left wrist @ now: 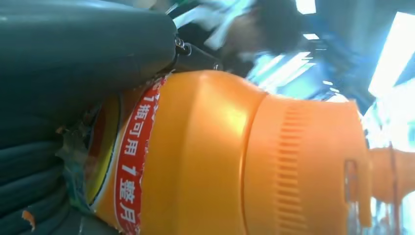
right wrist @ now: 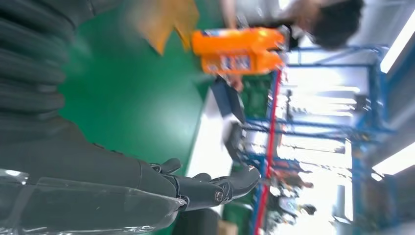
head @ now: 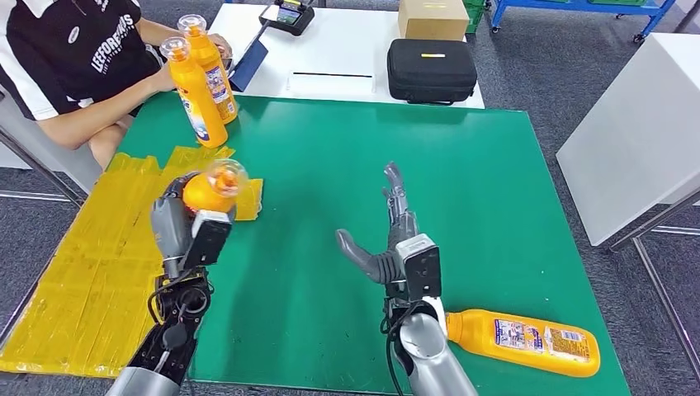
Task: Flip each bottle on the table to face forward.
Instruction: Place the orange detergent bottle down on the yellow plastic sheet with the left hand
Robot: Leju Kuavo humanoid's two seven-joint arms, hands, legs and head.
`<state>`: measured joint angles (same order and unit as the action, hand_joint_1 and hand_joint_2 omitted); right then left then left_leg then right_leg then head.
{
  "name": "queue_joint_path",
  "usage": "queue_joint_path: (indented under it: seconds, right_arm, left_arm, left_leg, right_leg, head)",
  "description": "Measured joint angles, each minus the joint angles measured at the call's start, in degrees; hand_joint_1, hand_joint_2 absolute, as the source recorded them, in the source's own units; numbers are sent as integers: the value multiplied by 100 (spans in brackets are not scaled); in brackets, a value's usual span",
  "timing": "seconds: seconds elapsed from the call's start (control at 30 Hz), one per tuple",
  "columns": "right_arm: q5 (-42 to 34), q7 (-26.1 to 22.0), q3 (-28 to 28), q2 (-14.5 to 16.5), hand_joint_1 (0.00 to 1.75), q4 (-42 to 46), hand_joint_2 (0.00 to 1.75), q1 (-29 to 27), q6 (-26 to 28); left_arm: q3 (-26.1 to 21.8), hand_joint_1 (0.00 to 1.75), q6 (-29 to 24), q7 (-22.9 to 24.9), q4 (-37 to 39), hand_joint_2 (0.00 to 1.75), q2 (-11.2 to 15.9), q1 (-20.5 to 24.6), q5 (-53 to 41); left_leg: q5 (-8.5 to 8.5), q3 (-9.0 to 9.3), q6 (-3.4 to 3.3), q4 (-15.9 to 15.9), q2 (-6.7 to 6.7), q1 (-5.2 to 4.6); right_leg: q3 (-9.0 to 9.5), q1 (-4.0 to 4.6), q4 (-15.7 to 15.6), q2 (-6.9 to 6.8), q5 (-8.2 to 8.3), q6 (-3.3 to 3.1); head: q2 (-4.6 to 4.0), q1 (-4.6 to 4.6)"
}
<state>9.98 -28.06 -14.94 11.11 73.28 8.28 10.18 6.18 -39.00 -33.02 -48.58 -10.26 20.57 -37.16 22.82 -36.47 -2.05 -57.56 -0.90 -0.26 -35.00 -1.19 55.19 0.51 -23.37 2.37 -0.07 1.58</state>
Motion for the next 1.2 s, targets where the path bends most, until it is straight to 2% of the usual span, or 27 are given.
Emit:
queue_joint_path:
  seconds: [0.17,0.27,0.4,0.5,0.57,0.67,0.73,0.8,0.87,1.1,1.13,1.2]
  right_arm:
    - [27,21,106,-67,0,328,175,-32,69]
    - [75,14,158,-97,0,479,175,-82,104]
    - [230,9,245,-137,0,777,175,-282,142]
    - [312,8,313,-161,0,967,175,-437,147]
    - [380,3,357,-173,0,1091,175,-534,132]
    - [473,0,405,-176,0,1251,175,-649,50]
    - [517,3,417,-177,0,1324,175,-687,14]
    - [541,8,426,-178,0,1380,175,-721,6]
    - [551,11,455,-181,0,1431,175,-755,-19]
    - [558,13,534,-200,0,1518,175,-796,-108]
    - [566,12,541,-204,0,1521,175,-797,-120]
    - [592,11,553,-217,0,1522,175,-796,-148]
  left_arm:
    - [-160,175,-30,242,27,175,-157,-32,-942]
    - [-407,175,-30,644,-30,175,-300,-75,-2294]
    - [-613,175,-37,1809,-196,175,-441,-174,-4634]
    - [-450,175,-42,2719,-216,175,-406,-198,-5197]
    - [6,175,-42,3617,-76,175,-275,-112,-5243]
    - [1280,175,-31,5006,545,175,14,199,-5268]
    - [2094,175,-30,5435,1068,175,148,385,-5276]
    - [2627,175,-31,5470,1474,175,228,471,-5279]
    - [2938,175,-28,5439,1789,175,287,527,-5278]
    - [3327,175,-18,5311,2370,175,413,632,-5276]
    - [3348,168,-14,5298,2412,175,423,647,-5276]
    - [3374,81,-7,5264,2483,175,442,670,-5276]
  left_leg:
    - [0,0,0,0,6,0]
    - [0,0,0,0,3,0]
    - [1,0,0,0,5,0]
    - [2,-1,0,0,4,0]
    - [2,-1,0,0,1,0]
    - [1,-1,-1,1,0,0]
    - [1,1,0,1,8,0]
    - [2,2,-1,1,24,-2]
    - [2,2,-1,1,32,-2]
    - [2,1,0,1,29,1]
    - [2,1,0,1,29,1]
    - [2,1,0,1,29,1]
  right_leg:
    - [0,0,0,4,1,1]
    - [0,1,0,2,1,1]
    - [-1,1,0,5,0,1]
    - [-4,1,-1,4,0,0]
    - [-6,1,-1,2,-1,0]
    - [-1,1,-1,1,-1,-1]
    - [0,0,-1,7,1,0]
    - [-3,0,-1,16,3,0]
    - [-5,0,-1,20,3,0]
    - [-5,3,0,19,2,0]
    - [-5,3,0,19,2,-1]
    - [-5,2,0,19,2,-1]
  head:
    - [0,1]
    - [0,1]
    - [0,1]
    - [0,1]
    - [0,1]
    - [0,1]
    - [0,0]
    - [0,0]
    - [0,0]
    - [0,1]
    - [0,1]
    - [0,1]
